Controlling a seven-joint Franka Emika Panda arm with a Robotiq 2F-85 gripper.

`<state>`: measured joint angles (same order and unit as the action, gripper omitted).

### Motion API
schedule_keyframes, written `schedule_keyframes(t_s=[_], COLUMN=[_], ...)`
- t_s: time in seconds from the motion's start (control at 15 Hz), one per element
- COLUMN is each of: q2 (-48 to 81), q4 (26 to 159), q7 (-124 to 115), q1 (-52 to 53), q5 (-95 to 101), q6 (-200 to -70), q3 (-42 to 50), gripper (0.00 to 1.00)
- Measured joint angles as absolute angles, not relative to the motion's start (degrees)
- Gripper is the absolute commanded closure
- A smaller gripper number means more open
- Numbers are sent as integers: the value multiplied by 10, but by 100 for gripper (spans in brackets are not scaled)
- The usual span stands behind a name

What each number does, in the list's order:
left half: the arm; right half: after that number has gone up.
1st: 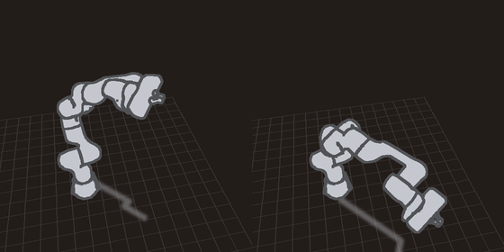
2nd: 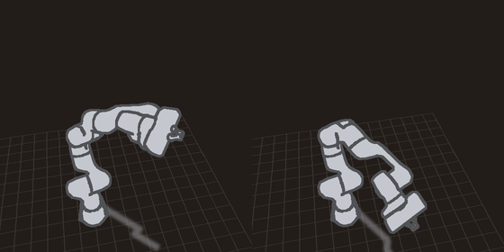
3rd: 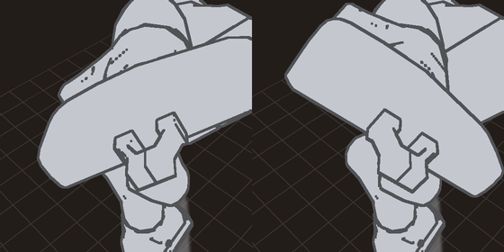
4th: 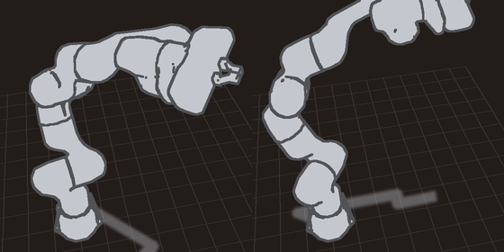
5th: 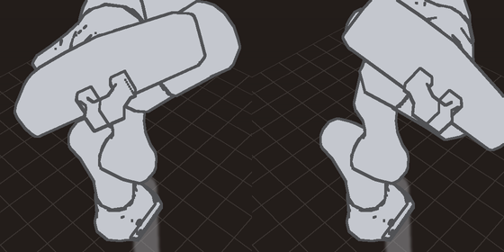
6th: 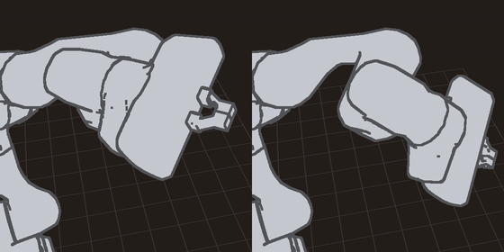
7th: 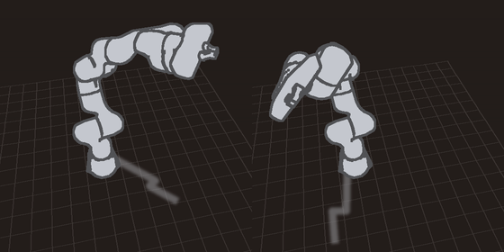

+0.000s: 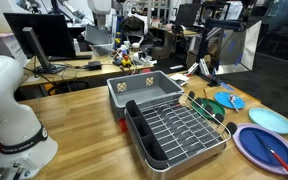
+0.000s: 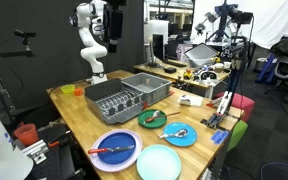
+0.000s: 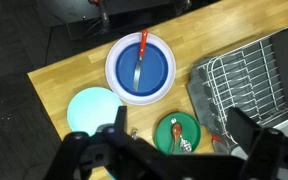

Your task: Put the light blue plate on the dish drainer

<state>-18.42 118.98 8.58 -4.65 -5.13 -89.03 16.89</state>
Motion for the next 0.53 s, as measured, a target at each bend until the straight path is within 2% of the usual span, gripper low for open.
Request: schedule_keyframes(t_s=[0.53], q2=[-166], q4=[1197], q7=[72], q1=[-49], q5=[-55], q6=[-906], q3=[166], gripper=[0])
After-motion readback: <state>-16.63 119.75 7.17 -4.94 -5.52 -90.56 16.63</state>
